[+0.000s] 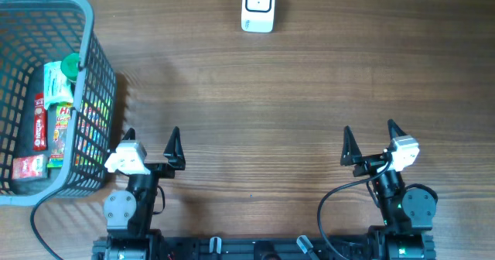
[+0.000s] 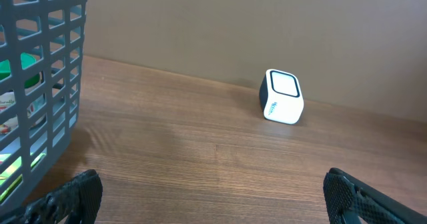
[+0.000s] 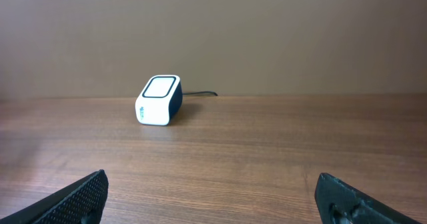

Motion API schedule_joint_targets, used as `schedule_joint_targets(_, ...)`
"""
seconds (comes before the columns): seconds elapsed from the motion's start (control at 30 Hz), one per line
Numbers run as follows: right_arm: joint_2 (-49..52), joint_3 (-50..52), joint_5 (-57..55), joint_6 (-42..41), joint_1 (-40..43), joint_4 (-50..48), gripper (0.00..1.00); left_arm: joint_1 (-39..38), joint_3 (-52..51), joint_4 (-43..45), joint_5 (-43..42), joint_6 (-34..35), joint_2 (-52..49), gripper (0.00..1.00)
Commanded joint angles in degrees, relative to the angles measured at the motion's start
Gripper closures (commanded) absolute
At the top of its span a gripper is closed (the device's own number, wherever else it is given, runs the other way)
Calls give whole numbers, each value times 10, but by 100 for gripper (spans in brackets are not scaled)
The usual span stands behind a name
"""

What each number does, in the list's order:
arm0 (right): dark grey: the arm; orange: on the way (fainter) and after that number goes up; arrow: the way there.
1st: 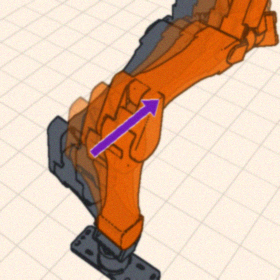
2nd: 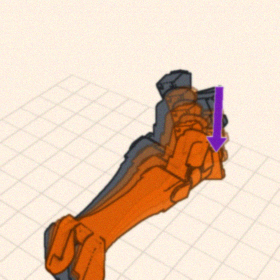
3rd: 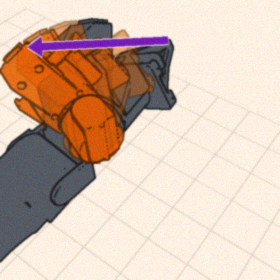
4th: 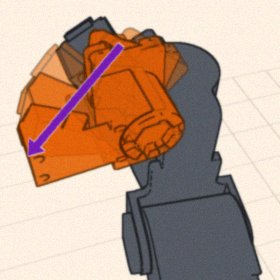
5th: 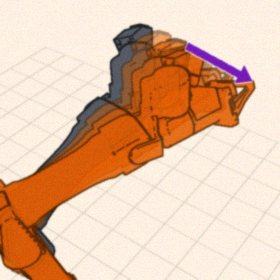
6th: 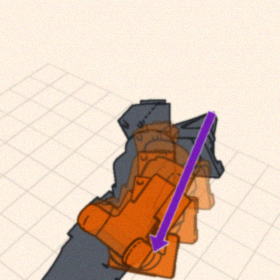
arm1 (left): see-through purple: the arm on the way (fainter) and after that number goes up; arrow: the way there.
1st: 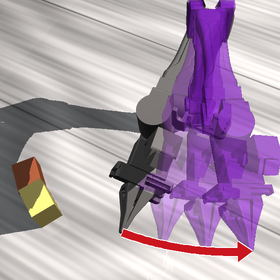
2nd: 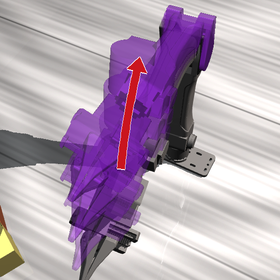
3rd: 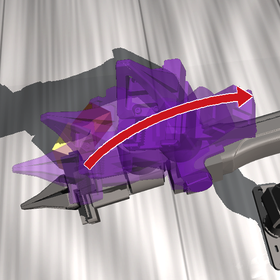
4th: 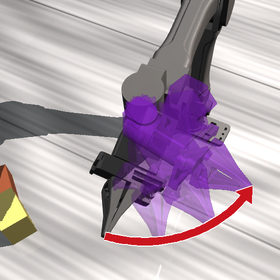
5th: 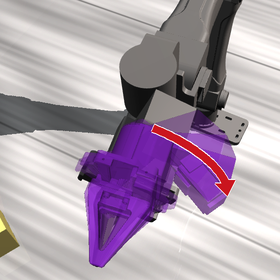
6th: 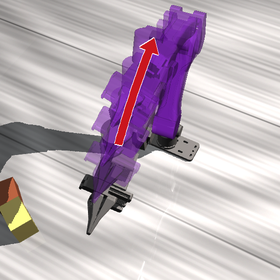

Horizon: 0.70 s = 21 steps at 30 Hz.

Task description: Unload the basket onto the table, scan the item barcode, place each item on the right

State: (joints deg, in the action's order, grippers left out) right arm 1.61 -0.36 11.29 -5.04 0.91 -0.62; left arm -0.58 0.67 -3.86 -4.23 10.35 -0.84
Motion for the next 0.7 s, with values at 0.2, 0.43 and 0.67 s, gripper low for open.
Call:
schedule_joint_targets(0.2, 3, 1, -10, 5, -3, -2, 0, 4, -3, -2, -2, -9, -1, 0)
schedule_joint_targets(0.43, 3, 1, -10, 5, -3, -1, 0, 4, -3, -2, -3, -9, -1, 0)
schedule_joint_targets(0.67, 3, 1, -10, 5, -3, -2, 0, 4, -3, -2, -3, -9, -1, 0)
